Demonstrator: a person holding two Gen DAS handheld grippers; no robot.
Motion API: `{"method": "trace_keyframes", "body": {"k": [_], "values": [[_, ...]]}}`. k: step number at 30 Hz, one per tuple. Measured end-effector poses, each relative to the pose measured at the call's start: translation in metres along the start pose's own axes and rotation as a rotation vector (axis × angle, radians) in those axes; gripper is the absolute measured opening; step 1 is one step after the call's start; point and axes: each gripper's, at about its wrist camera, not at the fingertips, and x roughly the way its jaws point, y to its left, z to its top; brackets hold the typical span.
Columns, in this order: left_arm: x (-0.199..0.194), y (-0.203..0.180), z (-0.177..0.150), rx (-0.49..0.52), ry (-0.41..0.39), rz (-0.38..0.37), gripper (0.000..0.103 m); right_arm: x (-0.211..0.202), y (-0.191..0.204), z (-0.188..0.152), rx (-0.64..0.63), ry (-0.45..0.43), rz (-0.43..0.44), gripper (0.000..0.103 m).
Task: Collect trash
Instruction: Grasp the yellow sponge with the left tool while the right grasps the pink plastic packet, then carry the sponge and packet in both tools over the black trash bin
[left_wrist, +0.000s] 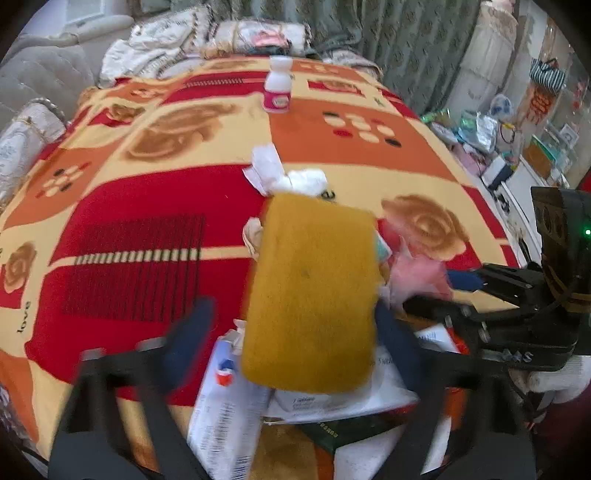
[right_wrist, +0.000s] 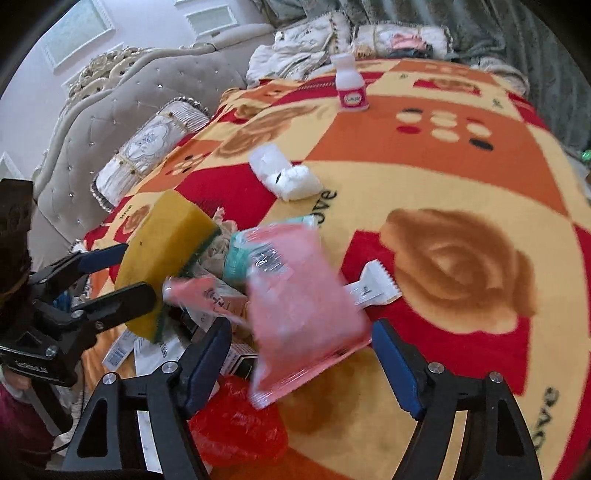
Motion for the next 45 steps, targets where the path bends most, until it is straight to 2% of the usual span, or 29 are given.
{"method": "trace_keyframes", "body": {"k": [1, 2, 6, 8, 15, 26, 32, 45], "values": [[0.003, 0.001, 0.000, -0.004, 0.015, -0.006, 0.061, 0.002, 0.000, -0.001, -0.001, 0.001, 0.014, 0.046], [0.003, 0.002, -0.001, -0.010, 0.013, -0.017, 0.061, 0.004, 0.000, -0.002, -0.002, 0.000, 0.021, 0.039], [-0.007, 0.001, 0.000, -0.007, -0.020, -0.024, 0.057, -0.007, 0.001, -0.008, -0.002, -0.046, 0.021, 0.030], [-0.016, 0.000, 0.003, -0.012, -0.041, -0.029, 0.056, -0.016, 0.002, -0.010, -0.007, -0.070, 0.011, 0.023], [-0.045, -0.017, 0.008, -0.001, -0.097, -0.051, 0.056, -0.054, -0.002, -0.020, 0.009, -0.131, -0.015, 0.020], [-0.053, -0.095, 0.002, 0.069, -0.101, -0.122, 0.056, -0.107, -0.023, -0.055, 0.028, -0.172, -0.105, 0.020], [-0.047, -0.155, -0.005, 0.132, -0.074, -0.168, 0.056, -0.140, -0.053, -0.082, 0.079, -0.186, -0.163, 0.020], [-0.022, -0.278, -0.018, 0.273, 0.001, -0.273, 0.056, -0.213, -0.144, -0.154, 0.282, -0.211, -0.320, 0.020]]}}
